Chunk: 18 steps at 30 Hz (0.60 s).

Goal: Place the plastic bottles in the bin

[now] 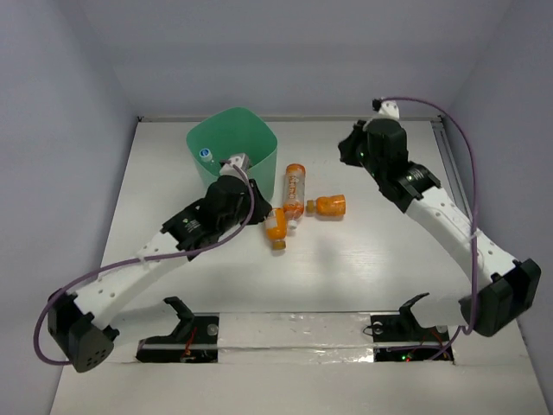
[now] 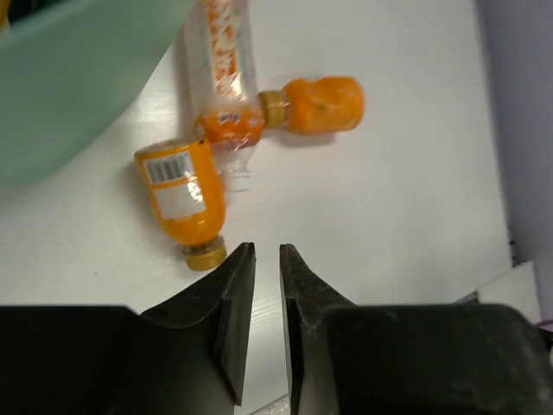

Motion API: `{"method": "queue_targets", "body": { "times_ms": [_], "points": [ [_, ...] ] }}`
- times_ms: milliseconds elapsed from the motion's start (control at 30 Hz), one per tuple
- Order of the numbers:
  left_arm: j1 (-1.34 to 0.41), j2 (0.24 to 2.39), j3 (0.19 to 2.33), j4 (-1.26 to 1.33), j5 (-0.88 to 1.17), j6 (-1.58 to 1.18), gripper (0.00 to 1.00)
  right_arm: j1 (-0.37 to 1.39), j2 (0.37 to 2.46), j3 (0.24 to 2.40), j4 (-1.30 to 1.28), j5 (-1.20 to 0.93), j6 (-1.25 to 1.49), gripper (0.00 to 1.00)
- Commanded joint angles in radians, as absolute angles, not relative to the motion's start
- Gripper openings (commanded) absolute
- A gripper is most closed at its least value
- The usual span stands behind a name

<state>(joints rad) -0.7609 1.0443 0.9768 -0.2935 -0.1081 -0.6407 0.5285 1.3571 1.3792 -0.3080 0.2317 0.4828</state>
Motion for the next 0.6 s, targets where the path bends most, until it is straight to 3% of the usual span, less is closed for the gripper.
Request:
{"method": "queue_targets", "body": {
  "times_ms": [0, 100, 133, 233, 333, 433, 467, 567],
  "points": [
    [-0.791, 1.124, 0.917, -0.249, -0.184, -0.739, 0.15, 0.509, 1.277, 1.192, -0.278, 0.183, 0.474, 0.03],
    [-0.792, 1.221, 0.907, -0.22, -0.184, -0.767, 0.36, 0.509, 1.2, 1.037, -0.281, 0.161, 0.488, 0.04],
    [-0.792, 1.244, 0.905, -0.212, -0.189, -0.773, 0.54, 0.509, 1.186, 0.972, -0.27, 0.152, 0.494, 0.04],
    [-0.792, 1.318, 0.904, -0.189, -0.212, -0.801, 0.75, 0.5, 1.152, 0.899, -0.256, 0.137, 0.517, 0.06],
    [-0.792, 1.382, 0.911, -0.172, -0.238, -0.819, 0.8, 0.5, 1.152, 0.853, -0.249, 0.118, 0.509, 0.17],
    [-0.792, 1.443, 0.916, -0.15, -0.25, -0.83, 0.81, 0.5, 1.192, 0.87, -0.253, 0.085, 0.46, 0.41],
    [-0.792, 1.456, 0.916, -0.146, -0.252, -0.839, 0.81, 0.5, 1.212, 0.885, -0.274, 0.071, 0.421, 0.53],
    [-0.792, 1.506, 0.923, -0.147, -0.261, -0.85, 0.81, 0.5, 1.281, 0.969, -0.333, 0.084, 0.361, 0.68]
  ]
}}
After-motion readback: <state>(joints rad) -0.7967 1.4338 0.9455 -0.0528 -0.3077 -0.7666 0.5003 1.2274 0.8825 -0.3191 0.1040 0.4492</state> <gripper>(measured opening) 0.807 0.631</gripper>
